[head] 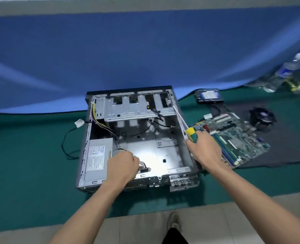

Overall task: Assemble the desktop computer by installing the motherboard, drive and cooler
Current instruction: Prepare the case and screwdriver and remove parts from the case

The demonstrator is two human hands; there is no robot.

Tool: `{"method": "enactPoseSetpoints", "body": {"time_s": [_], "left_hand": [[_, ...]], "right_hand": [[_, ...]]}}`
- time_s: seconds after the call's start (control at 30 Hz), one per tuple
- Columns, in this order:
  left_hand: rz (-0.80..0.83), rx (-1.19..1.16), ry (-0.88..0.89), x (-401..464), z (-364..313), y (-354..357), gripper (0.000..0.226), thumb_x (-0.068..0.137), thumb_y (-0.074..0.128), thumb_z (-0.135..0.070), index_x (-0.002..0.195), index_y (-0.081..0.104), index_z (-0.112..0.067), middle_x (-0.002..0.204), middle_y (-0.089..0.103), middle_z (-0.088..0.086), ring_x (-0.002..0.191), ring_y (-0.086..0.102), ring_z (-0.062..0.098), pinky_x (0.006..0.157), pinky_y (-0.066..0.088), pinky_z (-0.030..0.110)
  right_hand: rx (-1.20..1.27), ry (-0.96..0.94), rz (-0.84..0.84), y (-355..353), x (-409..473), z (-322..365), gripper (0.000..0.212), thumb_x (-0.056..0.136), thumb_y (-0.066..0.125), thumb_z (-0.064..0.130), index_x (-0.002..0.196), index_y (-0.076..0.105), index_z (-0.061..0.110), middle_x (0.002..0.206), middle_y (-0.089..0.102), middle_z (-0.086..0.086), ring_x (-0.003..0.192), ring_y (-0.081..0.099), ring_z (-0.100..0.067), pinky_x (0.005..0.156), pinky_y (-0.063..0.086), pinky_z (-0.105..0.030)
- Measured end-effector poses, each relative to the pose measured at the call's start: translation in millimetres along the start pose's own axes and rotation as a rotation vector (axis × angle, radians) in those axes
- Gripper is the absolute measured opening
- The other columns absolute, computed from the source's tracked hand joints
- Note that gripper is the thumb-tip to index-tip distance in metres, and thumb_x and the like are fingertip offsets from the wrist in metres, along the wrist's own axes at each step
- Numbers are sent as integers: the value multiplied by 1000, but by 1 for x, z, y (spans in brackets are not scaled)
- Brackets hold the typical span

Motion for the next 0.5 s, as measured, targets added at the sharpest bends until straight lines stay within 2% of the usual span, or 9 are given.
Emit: {"method": "enactPoseSetpoints", "body": {"time_s": [0.07, 0.13, 0.17, 0.23, 0.3, 0.37, 0.43, 0.5], "left_hand": [[-106, 54, 8, 3, -5, -12, 30, 89, 46, -25, 68, 63, -13, 73, 59, 1, 71, 52, 20, 58, 38, 31], [-283, 129, 62, 11, -5, -26, 14, 82, 60, -19, 78, 67, -7, 85, 60, 8, 86, 51, 25, 71, 44, 37], [-346, 167, 11, 18, 2, -31, 17, 77, 65, -15, 90, 66, -3, 95, 60, 14, 94, 50, 30, 79, 43, 42], [-304, 188, -220, 29, 28, -32, 46, 75, 67, -15, 116, 56, 1, 117, 50, 26, 110, 43, 40, 93, 35, 50], [-226, 204, -403, 35, 45, -28, 62, 79, 65, -28, 131, 42, -3, 132, 38, 29, 121, 34, 42, 100, 26, 53], [-136, 242, -482, 39, 52, -21, 71, 81, 61, -39, 139, 31, -11, 143, 26, 28, 130, 25, 43, 104, 23, 57], [-71, 225, -559, 46, 61, -19, 82, 79, 60, -47, 144, 19, -20, 150, 12, 28, 134, 19, 45, 104, 22, 60], [-38, 171, -632, 51, 73, -22, 88, 74, 61, -53, 144, 14, -27, 148, 13, 28, 127, 26, 46, 99, 27, 57]], "right_hand": [[-22, -40, 7, 8, 26, 0, 37, 85, 63, 46, 73, 46, 16, 88, 54, -5, 71, 51, -24, 55, 33, -28], [2, -67, 81, 19, 45, 3, 37, 82, 67, 46, 78, 46, 16, 90, 56, -6, 74, 54, -25, 59, 37, -29], [8, -80, 121, 24, 52, 6, 35, 83, 67, 45, 82, 48, 15, 89, 58, -5, 75, 57, -25, 61, 39, -30], [-16, -112, 156, 31, 62, 13, 28, 84, 65, 37, 92, 51, 14, 85, 61, -4, 77, 60, -27, 63, 43, -31], [-23, -140, 140, 31, 69, 16, 21, 84, 63, 27, 95, 50, 14, 79, 58, -3, 71, 55, -26, 59, 38, -30], [-34, -169, 134, 31, 73, 19, 19, 82, 62, 20, 91, 46, 15, 72, 51, -2, 65, 48, -26, 53, 31, -29], [-47, -191, 140, 33, 74, 21, 18, 81, 61, 16, 87, 44, 16, 68, 47, -1, 64, 47, -27, 52, 29, -30], [-32, -206, 150, 34, 74, 24, 16, 81, 61, 15, 87, 47, 16, 69, 52, -1, 65, 50, -27, 55, 33, -30]]}}
Point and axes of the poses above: each hand's wrist, its own x-axis towards the middle knuckle, its own y-axis out of the palm, z = x × y, the point moved 7 cm from there along x, towards the middle knuckle
